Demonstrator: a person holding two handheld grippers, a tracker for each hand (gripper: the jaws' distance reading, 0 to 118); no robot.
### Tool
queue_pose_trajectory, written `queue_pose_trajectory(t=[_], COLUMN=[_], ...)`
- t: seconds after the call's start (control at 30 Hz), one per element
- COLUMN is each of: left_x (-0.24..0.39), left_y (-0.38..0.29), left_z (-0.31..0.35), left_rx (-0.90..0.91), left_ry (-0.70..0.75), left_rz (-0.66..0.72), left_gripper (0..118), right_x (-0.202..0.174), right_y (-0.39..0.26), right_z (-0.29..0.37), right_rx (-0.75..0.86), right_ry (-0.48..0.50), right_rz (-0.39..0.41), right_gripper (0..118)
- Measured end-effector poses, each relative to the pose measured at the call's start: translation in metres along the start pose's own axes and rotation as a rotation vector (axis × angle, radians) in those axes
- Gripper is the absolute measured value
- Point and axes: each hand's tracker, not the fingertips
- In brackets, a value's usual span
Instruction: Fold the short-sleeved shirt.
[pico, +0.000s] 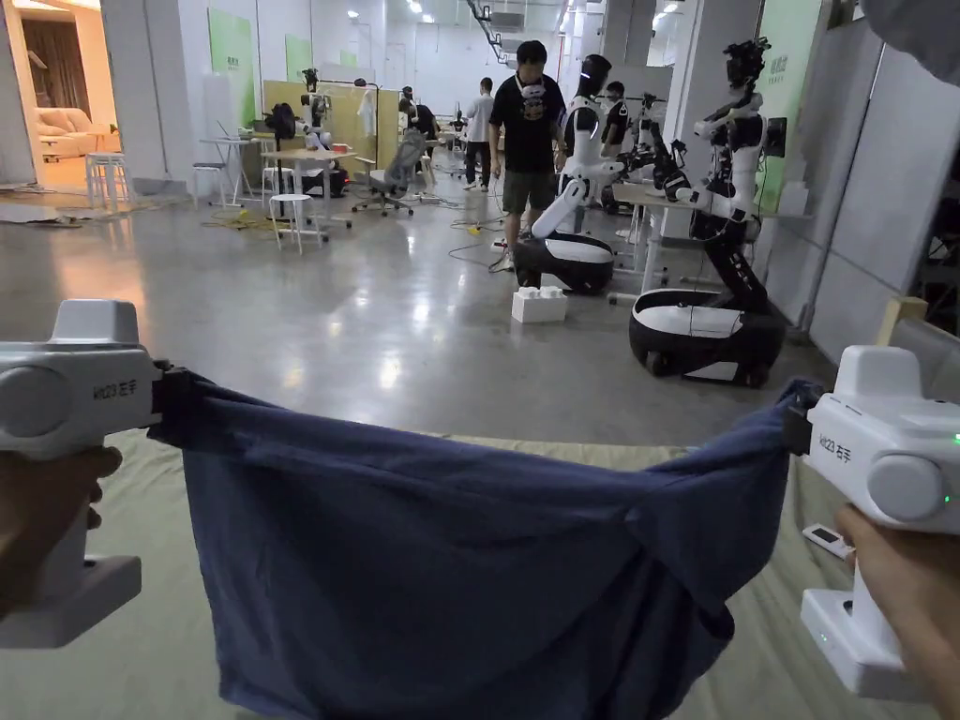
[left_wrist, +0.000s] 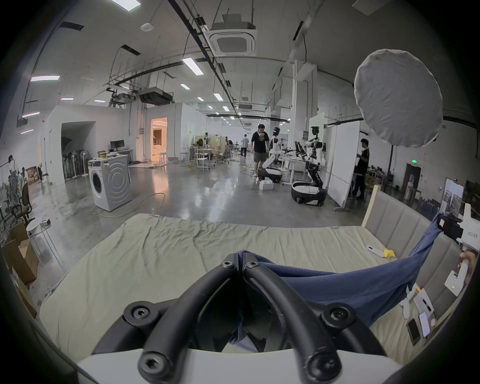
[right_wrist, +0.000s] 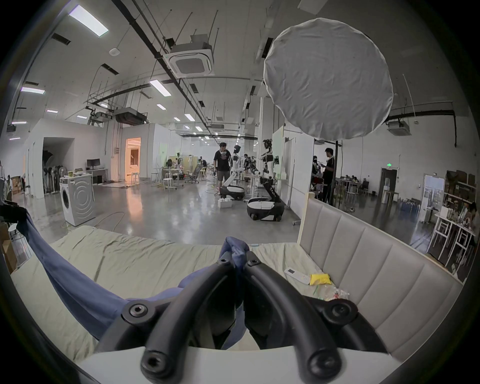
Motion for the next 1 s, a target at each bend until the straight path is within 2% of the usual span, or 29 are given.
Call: queue_pose_trajectory(t=[0.33,0.4,0.43,0.57,0.77,1.0], left_x=[-0.004,-0.004,-0.005,-0.004,0.0,-0.004], left_y=[0.078,0.088,0.093,0.102,0.064,-0.037], left_z=[-0.036,-0.043,-0.047,-0.056,-0.062,-0.048], left_rx=[0.08,0.088,0.096,0.108,0.081,-0.016], left_ry=[0.04,0.049,0.053,0.073,0.063,0.038], left_rz=[0.0,-0.004,-0.004,-0.009,-0.031,-0.016], left_gripper=[2,2,2,2,2,2], right_x=[-0.01,-0.012,-0.012,-0.018,-0.026,-0.022], right_y=[0.079,0.093,0.097,0.111,0.08,-0.009], right_z=[-0.048,-0.055,-0.059,-0.07,-0.063,-0.041], right_rx=[0.106,0.149,0.134,0.166,0.146,0.034], right_ry=[-0.021,-0.036,-0.03,-0.043,-0.034,-0.022], right_rz=[0.029,0.065,0.046,0.076,0.078,0.066], right_gripper=[5,5,5,5,5,5])
